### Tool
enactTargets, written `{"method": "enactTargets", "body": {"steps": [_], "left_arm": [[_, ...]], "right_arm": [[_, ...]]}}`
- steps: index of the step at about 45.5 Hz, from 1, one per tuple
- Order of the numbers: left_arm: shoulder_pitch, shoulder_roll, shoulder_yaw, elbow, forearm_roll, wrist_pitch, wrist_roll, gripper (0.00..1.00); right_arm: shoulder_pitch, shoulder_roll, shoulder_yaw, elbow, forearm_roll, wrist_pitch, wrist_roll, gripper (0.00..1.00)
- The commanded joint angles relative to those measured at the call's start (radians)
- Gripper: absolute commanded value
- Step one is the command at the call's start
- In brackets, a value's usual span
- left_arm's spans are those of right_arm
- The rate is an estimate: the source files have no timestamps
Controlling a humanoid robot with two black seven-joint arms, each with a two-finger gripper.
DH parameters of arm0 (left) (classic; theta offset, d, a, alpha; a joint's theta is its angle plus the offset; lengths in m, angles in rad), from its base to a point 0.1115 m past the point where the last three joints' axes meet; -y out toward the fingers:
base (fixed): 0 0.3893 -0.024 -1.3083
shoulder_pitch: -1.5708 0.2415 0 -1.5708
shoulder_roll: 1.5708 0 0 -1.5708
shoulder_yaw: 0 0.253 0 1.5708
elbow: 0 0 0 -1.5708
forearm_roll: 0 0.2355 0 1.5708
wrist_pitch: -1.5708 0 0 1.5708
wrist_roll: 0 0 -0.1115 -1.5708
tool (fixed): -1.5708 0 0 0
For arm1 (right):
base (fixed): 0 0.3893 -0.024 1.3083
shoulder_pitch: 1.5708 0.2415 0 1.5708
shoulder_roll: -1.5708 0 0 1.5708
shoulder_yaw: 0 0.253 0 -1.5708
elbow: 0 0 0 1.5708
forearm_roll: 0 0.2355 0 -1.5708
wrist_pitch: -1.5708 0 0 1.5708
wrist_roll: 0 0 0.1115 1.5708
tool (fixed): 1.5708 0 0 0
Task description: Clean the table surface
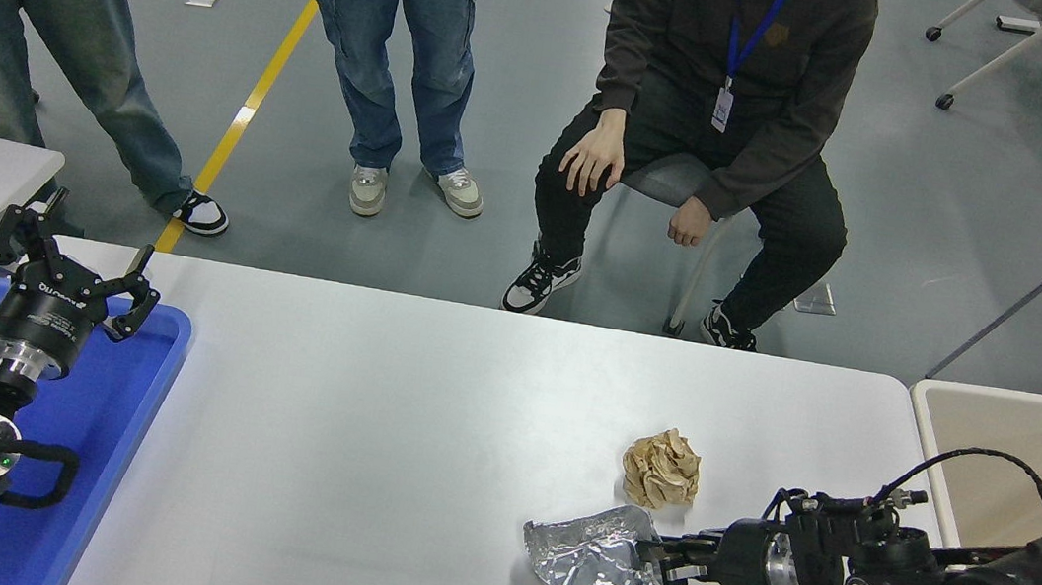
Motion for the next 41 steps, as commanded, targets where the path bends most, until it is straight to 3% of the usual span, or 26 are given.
{"method": "enactTargets", "body": {"steps": [1,16,41], "left_arm": [[0.0,0.0,0.0,0.0,0.0,0.0,0.0,1.0],[0.0,0.0,0.0,0.0,0.0,0.0,0.0,1.0],[0.0,0.0,0.0,0.0,0.0,0.0,0.0,1.0]], "right_arm": [[-0.003,-0.007,0.0,0.0,-0.001,0.0,0.001,0.0],[0.027,-0.05,0.018,0.026,0.015,0.005,0.006,0.0],[0.34,-0.317,0.026,0.274,0.188,0.21,0.006,0.0]]}}
